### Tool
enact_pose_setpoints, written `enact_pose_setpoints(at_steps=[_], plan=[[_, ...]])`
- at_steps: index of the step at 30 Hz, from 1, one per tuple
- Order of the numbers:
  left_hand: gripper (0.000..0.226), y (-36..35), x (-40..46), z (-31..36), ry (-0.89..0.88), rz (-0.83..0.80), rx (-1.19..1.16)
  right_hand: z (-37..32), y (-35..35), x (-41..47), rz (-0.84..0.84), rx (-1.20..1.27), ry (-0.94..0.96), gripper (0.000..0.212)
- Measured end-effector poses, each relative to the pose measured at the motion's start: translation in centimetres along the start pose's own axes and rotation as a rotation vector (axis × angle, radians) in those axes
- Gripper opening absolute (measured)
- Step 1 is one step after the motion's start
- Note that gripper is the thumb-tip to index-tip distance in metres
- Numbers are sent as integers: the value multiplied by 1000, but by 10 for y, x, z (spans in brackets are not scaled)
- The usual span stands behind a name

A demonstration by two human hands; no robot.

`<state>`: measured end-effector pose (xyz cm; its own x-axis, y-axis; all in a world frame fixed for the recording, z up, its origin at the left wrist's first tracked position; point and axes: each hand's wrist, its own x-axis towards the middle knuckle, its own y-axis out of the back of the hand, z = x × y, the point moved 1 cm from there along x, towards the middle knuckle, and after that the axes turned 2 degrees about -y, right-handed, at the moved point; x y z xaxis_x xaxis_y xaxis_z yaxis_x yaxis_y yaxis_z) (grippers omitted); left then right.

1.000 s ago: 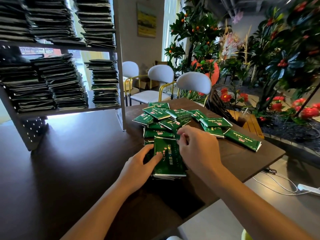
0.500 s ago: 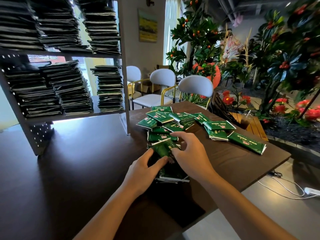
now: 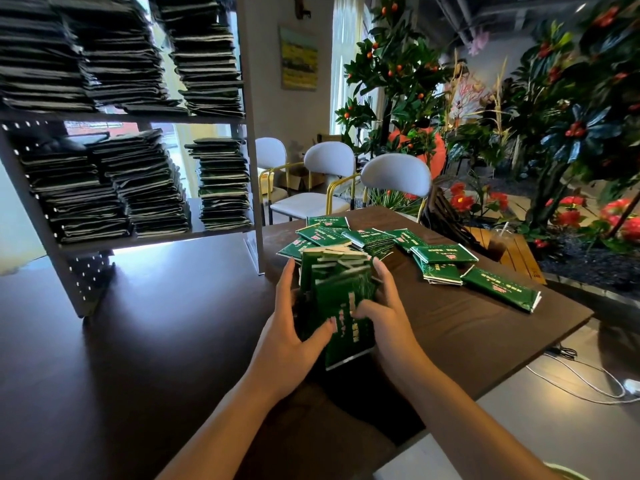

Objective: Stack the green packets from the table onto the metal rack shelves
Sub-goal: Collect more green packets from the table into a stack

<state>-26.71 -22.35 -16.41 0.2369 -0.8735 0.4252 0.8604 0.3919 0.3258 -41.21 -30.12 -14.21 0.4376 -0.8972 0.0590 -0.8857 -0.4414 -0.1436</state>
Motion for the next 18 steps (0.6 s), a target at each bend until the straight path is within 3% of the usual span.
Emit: enact_pose_setpoints(at_steps=[5,9,18], plan=[[116,-6,-3,-4,-55,-154,-75,2,-11,-13,-111,-37,186,111],[116,-6,-3,-4,-30,-151,-115,9,-8,-13,-140,20,172,118],[82,-12,-3,-8,92,-140,-234,12,-15,-16,-189,-40,153,116]])
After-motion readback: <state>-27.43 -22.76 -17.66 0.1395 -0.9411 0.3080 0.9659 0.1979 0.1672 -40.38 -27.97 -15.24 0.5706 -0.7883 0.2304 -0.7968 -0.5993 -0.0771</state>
